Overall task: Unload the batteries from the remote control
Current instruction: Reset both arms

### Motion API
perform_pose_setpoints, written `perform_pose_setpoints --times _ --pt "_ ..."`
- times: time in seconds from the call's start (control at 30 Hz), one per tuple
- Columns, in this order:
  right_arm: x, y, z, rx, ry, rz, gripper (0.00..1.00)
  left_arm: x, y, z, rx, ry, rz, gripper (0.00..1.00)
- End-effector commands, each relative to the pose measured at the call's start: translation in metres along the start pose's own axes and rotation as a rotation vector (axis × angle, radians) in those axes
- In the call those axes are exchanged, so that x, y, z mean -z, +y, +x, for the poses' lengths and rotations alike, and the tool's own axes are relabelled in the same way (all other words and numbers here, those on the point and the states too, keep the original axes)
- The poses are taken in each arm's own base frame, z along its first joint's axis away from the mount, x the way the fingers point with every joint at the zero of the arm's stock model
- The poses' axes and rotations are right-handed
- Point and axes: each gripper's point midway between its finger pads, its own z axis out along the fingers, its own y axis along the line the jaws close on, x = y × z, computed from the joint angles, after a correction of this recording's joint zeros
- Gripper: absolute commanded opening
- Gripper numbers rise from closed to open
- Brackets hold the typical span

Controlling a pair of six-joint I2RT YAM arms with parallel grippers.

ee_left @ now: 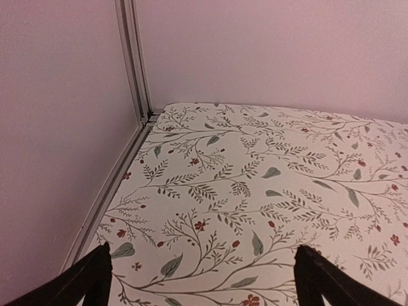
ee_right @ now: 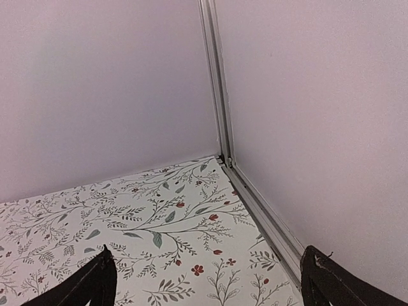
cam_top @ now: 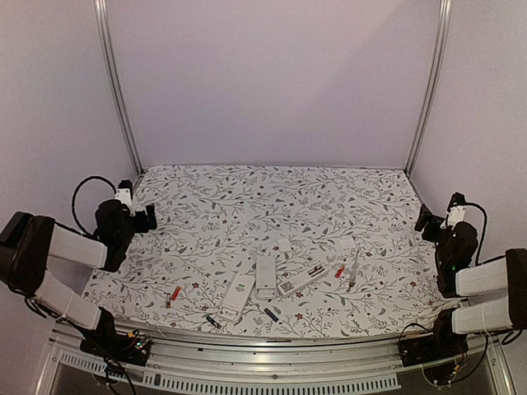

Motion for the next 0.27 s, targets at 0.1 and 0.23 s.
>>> perform_pose_setpoints --times 0.1,0.23 --pt "0.001 0.0029 -0.0171 0.008 -0.07 -0.011 0.99 0.0022 0.0005 -0.019 -0.048 -0.065 -0.043 1.0" --pt "0.0002 0.0028 -0.0164 0.009 -0.067 -0.01 0.99 0.0041 0.003 -0.0194 -0.031 -0.072 -0.054 1.0"
